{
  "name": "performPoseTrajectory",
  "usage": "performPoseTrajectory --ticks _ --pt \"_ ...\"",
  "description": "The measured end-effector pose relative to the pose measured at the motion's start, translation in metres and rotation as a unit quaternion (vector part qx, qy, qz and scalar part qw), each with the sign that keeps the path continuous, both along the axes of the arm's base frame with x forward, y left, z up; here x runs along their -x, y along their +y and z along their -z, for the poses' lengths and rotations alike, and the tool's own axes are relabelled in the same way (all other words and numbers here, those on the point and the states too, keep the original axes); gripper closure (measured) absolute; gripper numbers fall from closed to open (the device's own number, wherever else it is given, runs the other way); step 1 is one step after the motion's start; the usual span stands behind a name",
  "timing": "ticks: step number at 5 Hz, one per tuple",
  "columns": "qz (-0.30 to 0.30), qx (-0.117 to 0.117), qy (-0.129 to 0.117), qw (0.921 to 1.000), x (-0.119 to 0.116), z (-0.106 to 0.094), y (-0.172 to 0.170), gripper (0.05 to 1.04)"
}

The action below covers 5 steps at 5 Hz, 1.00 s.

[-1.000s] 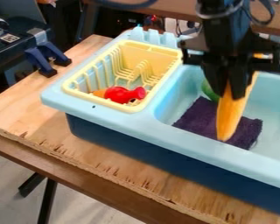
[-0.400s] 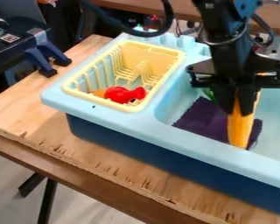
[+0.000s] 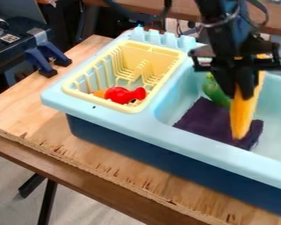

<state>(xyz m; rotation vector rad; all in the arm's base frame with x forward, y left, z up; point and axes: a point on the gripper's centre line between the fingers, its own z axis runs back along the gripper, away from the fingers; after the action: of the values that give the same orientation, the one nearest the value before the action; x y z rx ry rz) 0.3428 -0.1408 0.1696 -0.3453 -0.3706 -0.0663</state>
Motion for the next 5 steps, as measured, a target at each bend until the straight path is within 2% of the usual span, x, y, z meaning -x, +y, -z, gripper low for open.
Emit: performPoseTrajectory --ticks 2,3,4,5 --pt "0.055 0.019 0.009 0.9983 0.004 -0.005 -0.001 0.82" --pt "0.075 0.015 0.024 0.9968 0.025 0.043 -0.043 0.82" --pt "0.086 0.022 0.017 0.9959 0.031 0.067 -0.067 0.776" --pt "0.101 0.001 0.022 0.9946 0.031 0.075 -0.071 0.49"
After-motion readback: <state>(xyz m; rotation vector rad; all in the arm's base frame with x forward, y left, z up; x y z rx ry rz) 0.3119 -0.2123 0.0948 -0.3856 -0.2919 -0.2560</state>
